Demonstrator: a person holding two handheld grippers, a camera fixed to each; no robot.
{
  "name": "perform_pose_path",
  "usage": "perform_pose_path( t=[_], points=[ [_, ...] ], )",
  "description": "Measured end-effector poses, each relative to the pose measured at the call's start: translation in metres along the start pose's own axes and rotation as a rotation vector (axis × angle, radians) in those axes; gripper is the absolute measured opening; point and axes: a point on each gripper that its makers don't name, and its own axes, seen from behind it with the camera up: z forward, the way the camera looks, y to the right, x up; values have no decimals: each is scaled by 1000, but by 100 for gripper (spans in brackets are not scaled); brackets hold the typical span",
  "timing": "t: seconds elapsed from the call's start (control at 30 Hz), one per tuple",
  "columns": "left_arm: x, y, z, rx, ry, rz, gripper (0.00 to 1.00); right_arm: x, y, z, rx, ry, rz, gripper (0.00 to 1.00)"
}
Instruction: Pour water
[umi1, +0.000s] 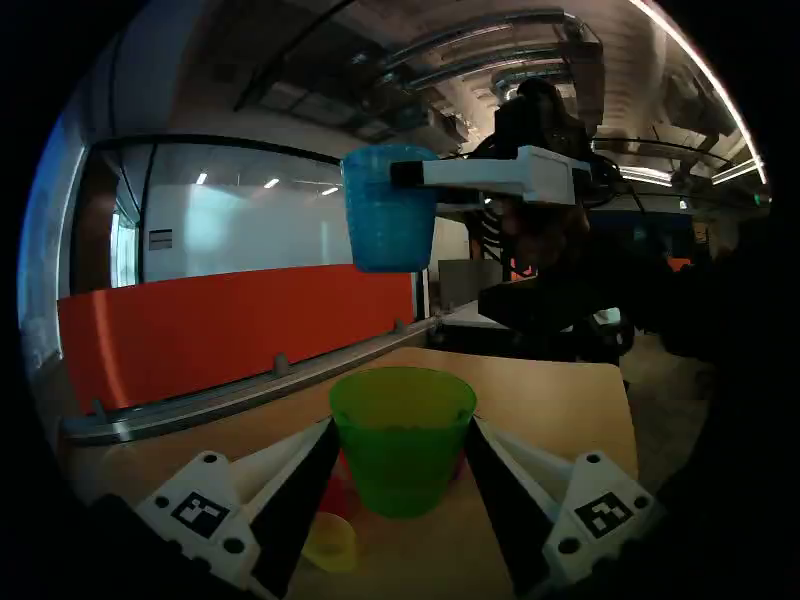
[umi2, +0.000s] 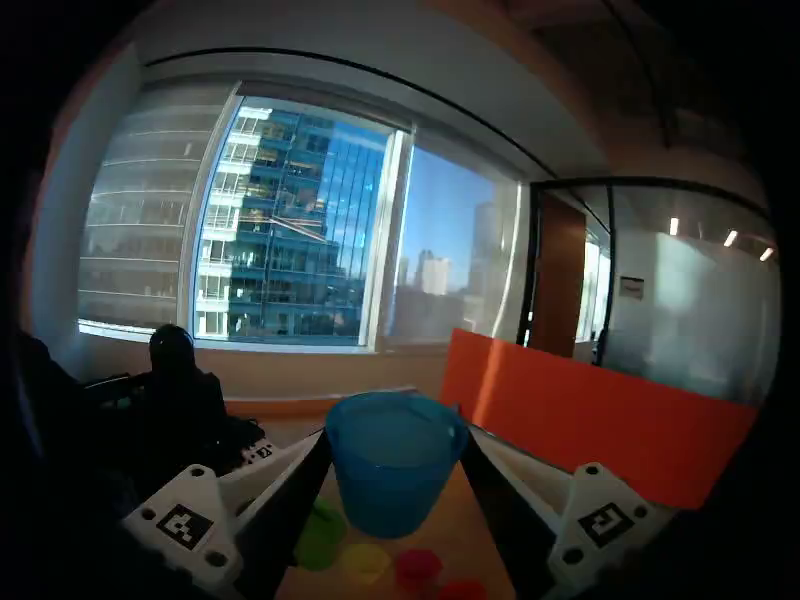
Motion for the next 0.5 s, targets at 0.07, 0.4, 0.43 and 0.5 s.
perform_pose_path(
  t=[0.07, 0.4, 0.43, 0.5],
  points=[
    [-2, -2, -3, 5, -3, -3, 83, -3, 3, -4, -10, -4, 5, 91],
    [-13, -17, -21, 49, -32, -4, 83, -20, 23, -28, -58, -2, 34, 91],
    [-14, -18, -22, 53, -34, -6, 83, -21, 24, -30, -59, -2, 37, 91],
    [-17, -21, -24, 61, -39, -8, 83, -25, 26, -33, -62, -1, 41, 91]
  ],
)
